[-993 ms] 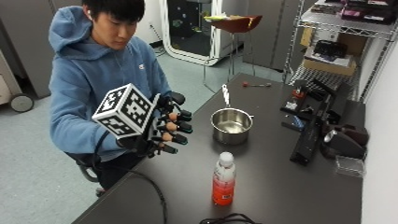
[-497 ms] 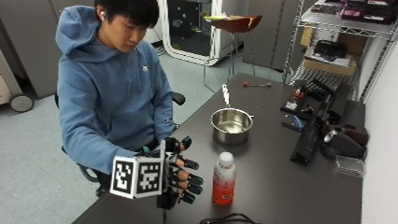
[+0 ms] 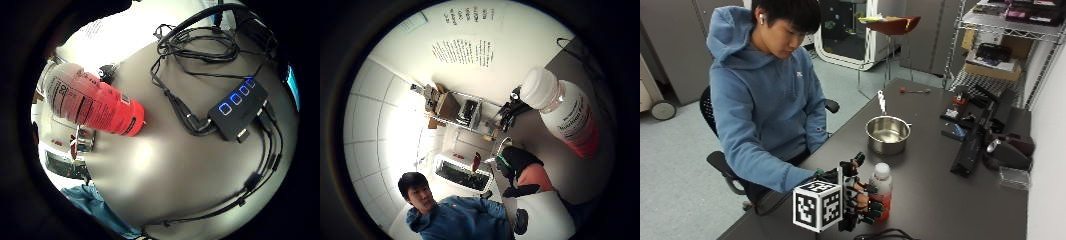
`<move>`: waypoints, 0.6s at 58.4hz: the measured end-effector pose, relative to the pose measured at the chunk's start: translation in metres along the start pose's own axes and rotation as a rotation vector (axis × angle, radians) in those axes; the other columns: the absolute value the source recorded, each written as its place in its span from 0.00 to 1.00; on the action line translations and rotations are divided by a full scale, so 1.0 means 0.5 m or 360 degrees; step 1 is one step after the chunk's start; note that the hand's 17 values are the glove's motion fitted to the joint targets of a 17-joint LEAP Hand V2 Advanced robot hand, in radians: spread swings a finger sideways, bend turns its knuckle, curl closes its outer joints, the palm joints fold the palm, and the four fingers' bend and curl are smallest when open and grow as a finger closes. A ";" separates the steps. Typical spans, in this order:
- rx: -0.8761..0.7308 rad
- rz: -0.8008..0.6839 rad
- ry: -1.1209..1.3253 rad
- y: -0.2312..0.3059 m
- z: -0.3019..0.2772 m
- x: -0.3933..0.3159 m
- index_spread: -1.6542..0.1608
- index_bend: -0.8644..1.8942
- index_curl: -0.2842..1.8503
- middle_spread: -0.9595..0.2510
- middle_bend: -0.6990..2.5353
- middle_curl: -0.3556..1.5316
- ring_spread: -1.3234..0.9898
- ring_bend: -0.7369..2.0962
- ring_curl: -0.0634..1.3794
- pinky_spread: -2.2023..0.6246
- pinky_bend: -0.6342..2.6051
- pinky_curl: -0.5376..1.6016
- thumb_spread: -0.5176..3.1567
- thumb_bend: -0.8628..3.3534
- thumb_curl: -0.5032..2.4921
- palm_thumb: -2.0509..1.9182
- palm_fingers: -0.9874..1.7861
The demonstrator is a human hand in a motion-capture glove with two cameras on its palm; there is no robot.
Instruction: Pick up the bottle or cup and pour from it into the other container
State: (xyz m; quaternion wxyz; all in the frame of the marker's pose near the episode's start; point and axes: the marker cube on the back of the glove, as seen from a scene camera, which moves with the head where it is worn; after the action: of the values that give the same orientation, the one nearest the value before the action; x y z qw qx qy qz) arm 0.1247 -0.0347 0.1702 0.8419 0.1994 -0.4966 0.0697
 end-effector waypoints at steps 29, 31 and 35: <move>-0.0055 0.0085 -0.0234 -0.032 0.100 0.009 0.72 0.36 0.22 0.89 0.28 0.36 0.64 0.44 0.25 0.87 0.43 0.38 0.36 0.20 0.29 0.68 0.36; -0.0050 0.0085 -0.0246 -0.034 0.107 0.009 0.72 0.36 0.22 0.90 0.28 0.36 0.64 0.44 0.25 0.87 0.43 0.38 0.36 0.20 0.29 0.68 0.36; -0.0019 0.0085 -0.0283 -0.038 0.121 0.008 0.72 0.35 0.22 0.91 0.28 0.36 0.64 0.46 0.26 0.87 0.44 0.39 0.36 0.20 0.29 0.69 0.39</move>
State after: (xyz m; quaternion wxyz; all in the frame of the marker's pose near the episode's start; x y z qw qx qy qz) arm 0.0838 -0.0768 0.1944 0.7936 0.1863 -0.5749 0.0712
